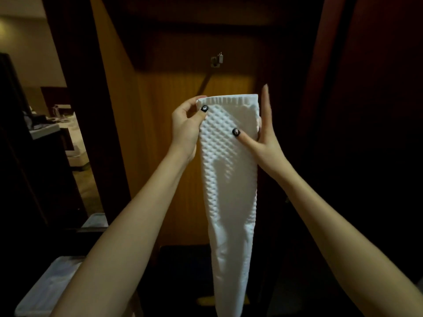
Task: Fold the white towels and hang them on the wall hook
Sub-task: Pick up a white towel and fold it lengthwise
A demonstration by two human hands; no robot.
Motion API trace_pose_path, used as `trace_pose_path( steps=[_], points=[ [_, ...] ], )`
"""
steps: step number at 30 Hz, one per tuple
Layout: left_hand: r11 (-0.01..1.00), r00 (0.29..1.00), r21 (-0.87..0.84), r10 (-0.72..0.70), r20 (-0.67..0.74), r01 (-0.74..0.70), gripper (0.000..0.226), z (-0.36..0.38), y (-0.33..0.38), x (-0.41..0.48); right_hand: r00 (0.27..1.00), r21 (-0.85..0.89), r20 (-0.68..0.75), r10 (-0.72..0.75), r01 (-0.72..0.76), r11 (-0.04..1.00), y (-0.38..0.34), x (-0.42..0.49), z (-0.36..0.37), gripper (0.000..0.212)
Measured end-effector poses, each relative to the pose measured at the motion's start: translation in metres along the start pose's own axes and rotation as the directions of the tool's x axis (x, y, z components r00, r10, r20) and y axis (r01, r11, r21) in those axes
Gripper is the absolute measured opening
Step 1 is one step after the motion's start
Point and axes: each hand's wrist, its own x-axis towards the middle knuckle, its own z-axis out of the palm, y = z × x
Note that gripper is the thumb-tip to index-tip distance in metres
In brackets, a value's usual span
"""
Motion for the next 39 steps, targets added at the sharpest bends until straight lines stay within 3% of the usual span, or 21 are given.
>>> trace_pose_path(
  steps=[3,7,10,14,23,28,30,32,34,39],
  points=[
    [0.994,0.997,-0.089,-0.064,0.041,0.068,0.021,0.002,0.007,0.005,0.994,-0.138,0.099,-0.051,0.065,0.988,0.005,-0.005,-0.004,0.069],
    [0.978,0.992,-0.168,-0.112,0.053,0.12,0.023,0.01,0.005,0.004,0.998,-0.123,-0.05,-0.047,0.041,0.992,0.004,-0.003,0.003,0.05],
    [0.999,0.999,0.012,-0.037,0.026,0.037,0.025,0.005,-0.005,-0.003,0.988,-0.073,-0.152,-0.017,0.006,0.997,0.002,0.004,0.01,0.052],
    [0.957,1.0,0.291,0.0,0.031,-0.009,0.021,-0.021,-0.043,-0.043,0.984,-0.062,-0.175,-0.039,0.028,0.998,0.0,0.015,0.01,0.059],
    [0.903,0.993,0.43,0.05,-0.109,0.002,0.048,-0.033,-0.068,-0.082,0.975,-0.045,-0.22,0.002,-0.013,0.999,-0.006,0.038,0.018,0.061],
    [0.832,0.981,0.552,0.142,-0.131,-0.047,0.045,-0.031,-0.082,-0.094,0.973,-0.101,-0.23,-0.021,-0.002,0.995,-0.011,0.046,0.022,0.059],
    [0.904,0.988,0.428,0.066,-0.137,-0.001,0.042,-0.032,-0.084,-0.088,0.974,-0.107,-0.224,-0.016,-0.008,0.994,-0.014,0.048,0.02,0.06],
    [0.967,0.99,0.216,-0.119,-0.073,0.132,0.033,-0.035,-0.084,-0.076,0.976,-0.086,-0.216,-0.001,-0.018,0.996,-0.016,0.05,0.015,0.057],
    [0.969,0.981,0.174,-0.187,0.05,0.176,0.016,-0.041,-0.083,-0.066,0.976,-0.054,-0.219,0.013,-0.025,0.998,-0.016,0.052,0.009,0.054],
    [0.976,0.934,0.106,-0.215,0.286,0.192,0.007,-0.047,-0.076,-0.054,0.984,0.06,-0.164,0.069,-0.06,0.996,-0.014,0.058,-0.012,0.05]
  ],
)
